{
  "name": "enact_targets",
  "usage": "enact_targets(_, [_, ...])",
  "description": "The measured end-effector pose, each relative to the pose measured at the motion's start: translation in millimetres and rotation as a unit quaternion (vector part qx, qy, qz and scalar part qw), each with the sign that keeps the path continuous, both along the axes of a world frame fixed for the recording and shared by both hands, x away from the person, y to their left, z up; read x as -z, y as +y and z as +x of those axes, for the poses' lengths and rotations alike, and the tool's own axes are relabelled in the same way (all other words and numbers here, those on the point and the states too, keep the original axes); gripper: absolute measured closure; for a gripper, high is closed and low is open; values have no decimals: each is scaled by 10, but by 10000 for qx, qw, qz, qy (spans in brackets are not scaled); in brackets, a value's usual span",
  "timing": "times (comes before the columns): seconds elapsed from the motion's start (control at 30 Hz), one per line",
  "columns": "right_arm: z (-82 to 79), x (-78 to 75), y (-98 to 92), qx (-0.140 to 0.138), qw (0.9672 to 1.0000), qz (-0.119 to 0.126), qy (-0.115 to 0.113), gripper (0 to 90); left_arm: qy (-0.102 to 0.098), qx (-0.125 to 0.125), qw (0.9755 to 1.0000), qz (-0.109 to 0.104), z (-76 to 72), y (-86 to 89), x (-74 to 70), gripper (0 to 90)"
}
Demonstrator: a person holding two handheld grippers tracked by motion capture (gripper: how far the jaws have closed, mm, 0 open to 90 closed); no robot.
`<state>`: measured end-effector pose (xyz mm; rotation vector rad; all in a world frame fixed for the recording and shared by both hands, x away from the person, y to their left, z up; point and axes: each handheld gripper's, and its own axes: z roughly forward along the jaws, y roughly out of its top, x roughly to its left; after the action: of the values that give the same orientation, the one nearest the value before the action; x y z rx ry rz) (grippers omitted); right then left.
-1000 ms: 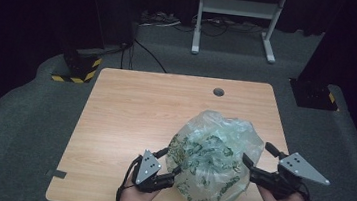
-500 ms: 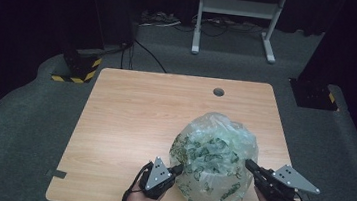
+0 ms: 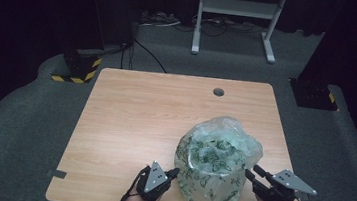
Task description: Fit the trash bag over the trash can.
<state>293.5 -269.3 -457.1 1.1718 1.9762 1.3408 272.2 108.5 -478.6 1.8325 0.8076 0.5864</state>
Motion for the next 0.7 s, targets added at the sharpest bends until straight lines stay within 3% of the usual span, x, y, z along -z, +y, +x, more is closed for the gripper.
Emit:
enact_targets(0.1, [-57, -181, -117, 244, 9992, 170, -256, 468, -327, -273, 9989, -175, 33, 86, -194, 691])
enact_targets(0.2, [-118, -355, -132, 287, 9978, 359, -472, 434, -479, -389, 9973, -389, 161, 103, -399, 527])
enact_targets(0.33, [-212, -467, 75, -123, 9972, 494, -544, 408, -695, -255, 9967, -340, 372, -54, -633, 379])
enact_targets(0.4, [-253, -444, 214, -408, 9965, 574, -441, 405, -595, -154, 9980, -123, 509, -142, -685, 354])
enact_targets(0.5, [-252, -380, 353, -588, 9974, 175, -385, 444, -203, 233, 9995, -3, 656, -236, -698, 454])
enact_targets(0.57, [-206, -346, 371, -680, 9973, 120, -237, 482, -174, 444, 9989, 40, 676, -263, -697, 590])
enact_targets(0.7, [-145, -293, 412, -872, 9960, -149, -151, 745, -286, 380, 9988, 121, 670, -300, -722, 847])
